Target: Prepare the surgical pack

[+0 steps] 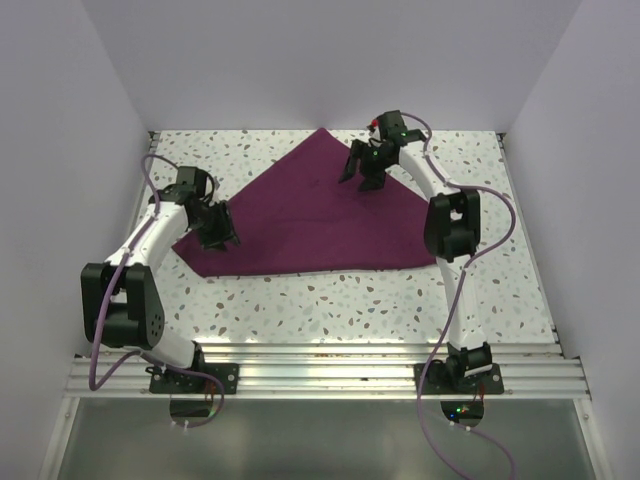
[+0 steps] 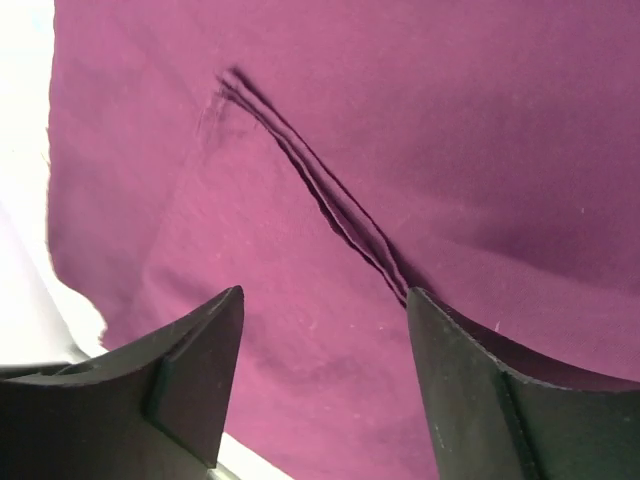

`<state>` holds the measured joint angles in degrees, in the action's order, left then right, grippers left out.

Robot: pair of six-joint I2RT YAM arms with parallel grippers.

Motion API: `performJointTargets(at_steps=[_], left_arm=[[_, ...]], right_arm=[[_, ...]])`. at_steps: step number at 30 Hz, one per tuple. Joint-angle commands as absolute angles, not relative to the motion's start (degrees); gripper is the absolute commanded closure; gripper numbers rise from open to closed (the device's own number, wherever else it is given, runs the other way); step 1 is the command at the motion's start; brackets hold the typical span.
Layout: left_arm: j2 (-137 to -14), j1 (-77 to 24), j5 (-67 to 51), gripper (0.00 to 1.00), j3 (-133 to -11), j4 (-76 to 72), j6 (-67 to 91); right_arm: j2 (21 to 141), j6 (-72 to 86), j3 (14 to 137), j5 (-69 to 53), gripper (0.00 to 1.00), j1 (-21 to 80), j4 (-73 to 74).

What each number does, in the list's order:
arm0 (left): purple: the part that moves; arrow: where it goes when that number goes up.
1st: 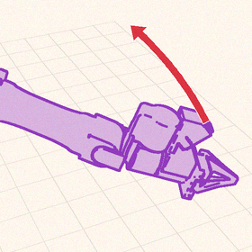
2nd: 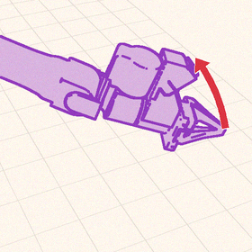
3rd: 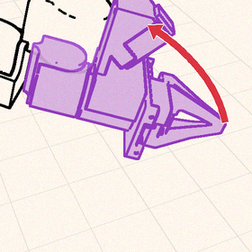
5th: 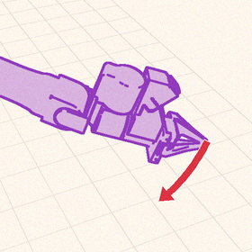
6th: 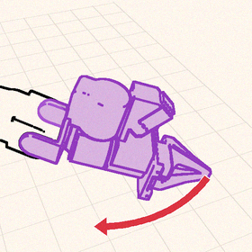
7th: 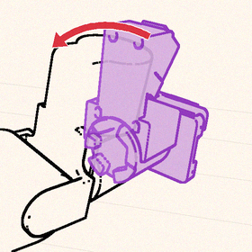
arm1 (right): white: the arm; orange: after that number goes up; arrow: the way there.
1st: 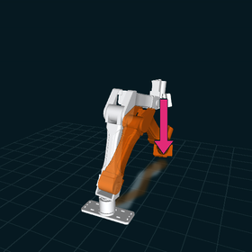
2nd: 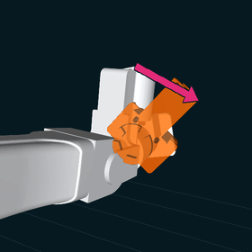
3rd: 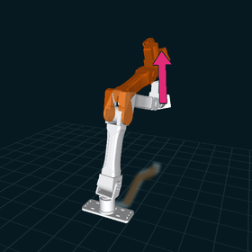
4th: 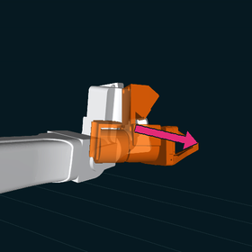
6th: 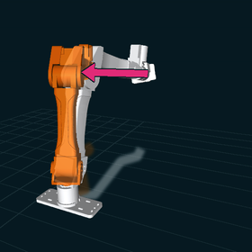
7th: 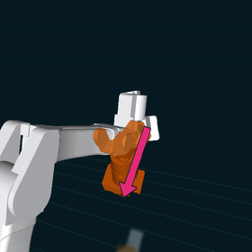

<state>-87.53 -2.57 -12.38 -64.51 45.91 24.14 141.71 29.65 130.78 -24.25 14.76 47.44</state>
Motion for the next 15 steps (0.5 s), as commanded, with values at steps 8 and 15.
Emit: performJointTargets(at_steps=[8,15], left_arm=[[-87.3,-1.8,-13.0,0.55,-67.2,44.0,22.0],[-85.3,-1.8,-16.2,0.68,-64.0,41.8,22.1]], right_arm=[[133.9,21.3,129.0,-23.9,0.41,17.4,40.9],[120.8,22.6,113.8,-21.1,0.74,14.6,45.4]])
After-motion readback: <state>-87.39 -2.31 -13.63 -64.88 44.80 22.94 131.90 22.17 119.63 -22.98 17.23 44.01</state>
